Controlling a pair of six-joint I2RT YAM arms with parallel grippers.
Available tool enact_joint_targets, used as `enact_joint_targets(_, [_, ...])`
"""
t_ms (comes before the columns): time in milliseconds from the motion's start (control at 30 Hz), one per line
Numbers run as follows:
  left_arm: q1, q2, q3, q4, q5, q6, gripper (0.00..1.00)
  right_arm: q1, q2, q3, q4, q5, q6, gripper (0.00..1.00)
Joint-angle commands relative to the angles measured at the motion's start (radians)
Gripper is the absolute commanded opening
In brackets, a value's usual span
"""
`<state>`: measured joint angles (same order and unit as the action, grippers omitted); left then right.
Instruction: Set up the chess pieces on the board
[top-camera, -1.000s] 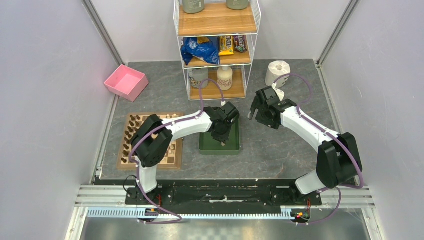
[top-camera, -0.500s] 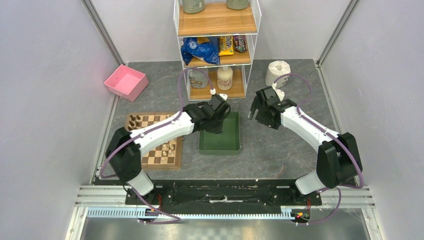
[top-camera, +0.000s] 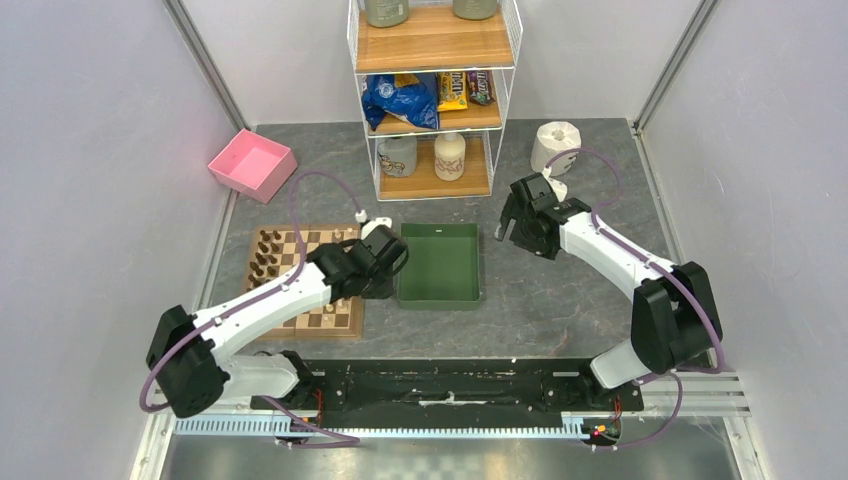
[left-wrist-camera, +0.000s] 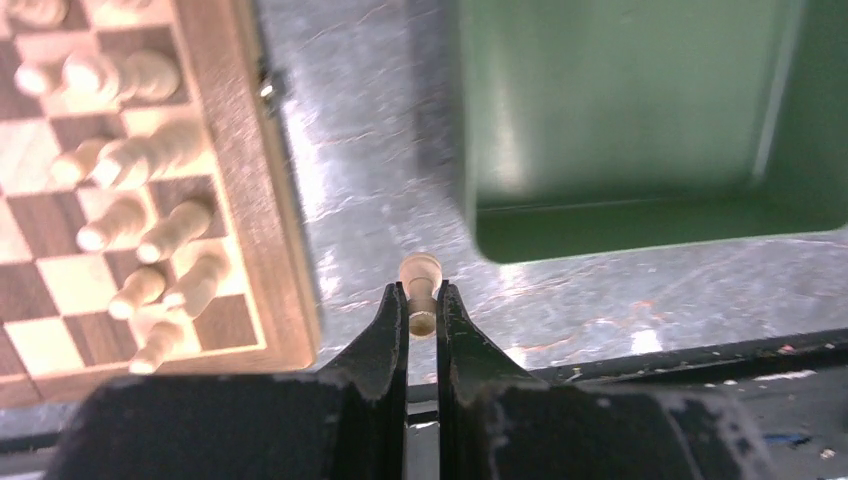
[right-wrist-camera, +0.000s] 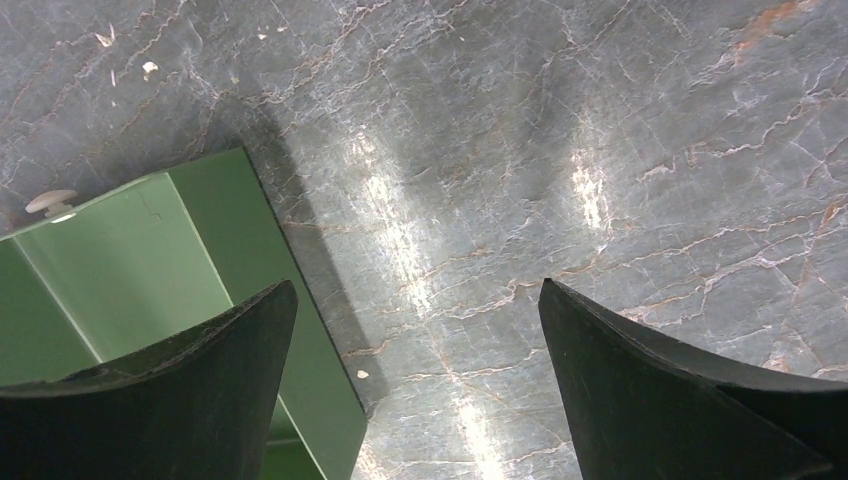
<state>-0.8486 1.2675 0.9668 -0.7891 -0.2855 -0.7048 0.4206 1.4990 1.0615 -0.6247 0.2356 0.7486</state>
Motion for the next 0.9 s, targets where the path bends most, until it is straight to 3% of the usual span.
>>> enact_joint_targets(0, [0.052,-0.070,-0.080,-0.042,-0.015,-0.103,0.02,-0.006,0.014,0.028,0.016,-0.014,0.003,0.99])
enact_joint_targets(500, [0.115,-0.209,-0.236,-0.118,-0.076,-0.273,0.02,-0.005,0.013,0.024,0.020,-0.023,0.011,0.99])
enact_joint_targets(867, [0.149,-0.192,-0.244,-0.152,-0.108,-0.306,0.02,-0.006,0.026,0.026,0.026,-0.029,0.007,0.99])
